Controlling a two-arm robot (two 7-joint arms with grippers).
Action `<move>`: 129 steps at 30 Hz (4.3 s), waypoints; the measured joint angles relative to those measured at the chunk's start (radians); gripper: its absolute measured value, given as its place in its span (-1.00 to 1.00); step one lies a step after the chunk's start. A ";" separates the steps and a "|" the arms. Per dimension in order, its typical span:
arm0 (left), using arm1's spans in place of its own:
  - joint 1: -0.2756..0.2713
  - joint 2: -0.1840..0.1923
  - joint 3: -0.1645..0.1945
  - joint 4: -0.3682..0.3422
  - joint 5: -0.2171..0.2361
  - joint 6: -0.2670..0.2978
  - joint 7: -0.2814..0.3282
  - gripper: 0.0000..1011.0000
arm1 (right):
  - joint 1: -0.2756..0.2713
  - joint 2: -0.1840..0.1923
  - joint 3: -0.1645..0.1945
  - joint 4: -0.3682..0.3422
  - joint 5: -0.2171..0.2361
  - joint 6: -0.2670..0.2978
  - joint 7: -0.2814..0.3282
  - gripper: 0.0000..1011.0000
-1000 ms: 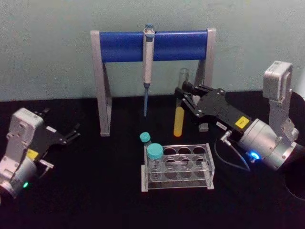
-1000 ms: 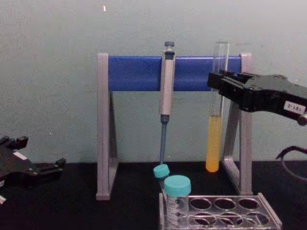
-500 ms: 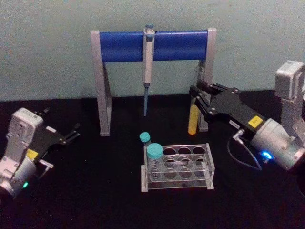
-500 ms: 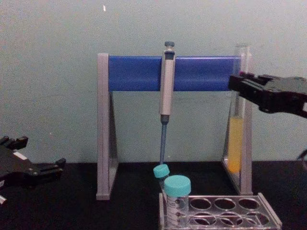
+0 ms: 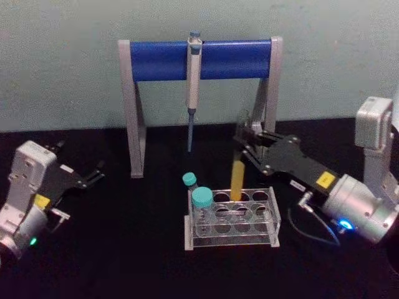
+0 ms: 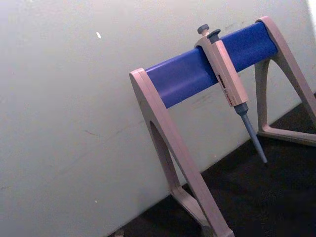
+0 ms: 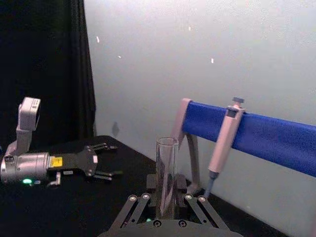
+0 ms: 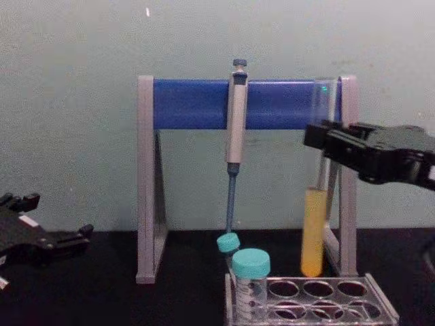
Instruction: Pick up the test tube from the test tube rack, shake it, then place it back into the test tube rack.
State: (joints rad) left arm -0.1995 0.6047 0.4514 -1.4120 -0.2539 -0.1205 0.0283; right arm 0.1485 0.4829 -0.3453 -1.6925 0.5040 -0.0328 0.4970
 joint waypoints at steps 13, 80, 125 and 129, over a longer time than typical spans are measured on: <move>0.000 0.000 0.000 0.000 0.000 0.000 0.000 0.98 | 0.098 -0.065 -0.040 0.096 -0.011 -0.019 -0.020 -0.55; 0.000 0.000 0.000 0.000 0.000 0.000 0.000 0.98 | 0.074 -0.058 0.002 0.096 -0.041 -0.015 -0.069 -0.55; 0.000 0.000 0.000 0.000 0.000 0.000 0.000 0.98 | 0.072 -0.076 -0.014 0.095 -0.031 -0.023 -0.059 -0.55; 0.000 0.000 0.000 0.000 0.000 0.000 0.000 0.98 | 0.072 -0.077 -0.013 0.094 -0.032 -0.023 -0.057 -0.55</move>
State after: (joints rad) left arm -0.1995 0.6047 0.4514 -1.4119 -0.2539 -0.1205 0.0283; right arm 0.2201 0.4062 -0.3578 -1.5981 0.4717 -0.0554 0.4397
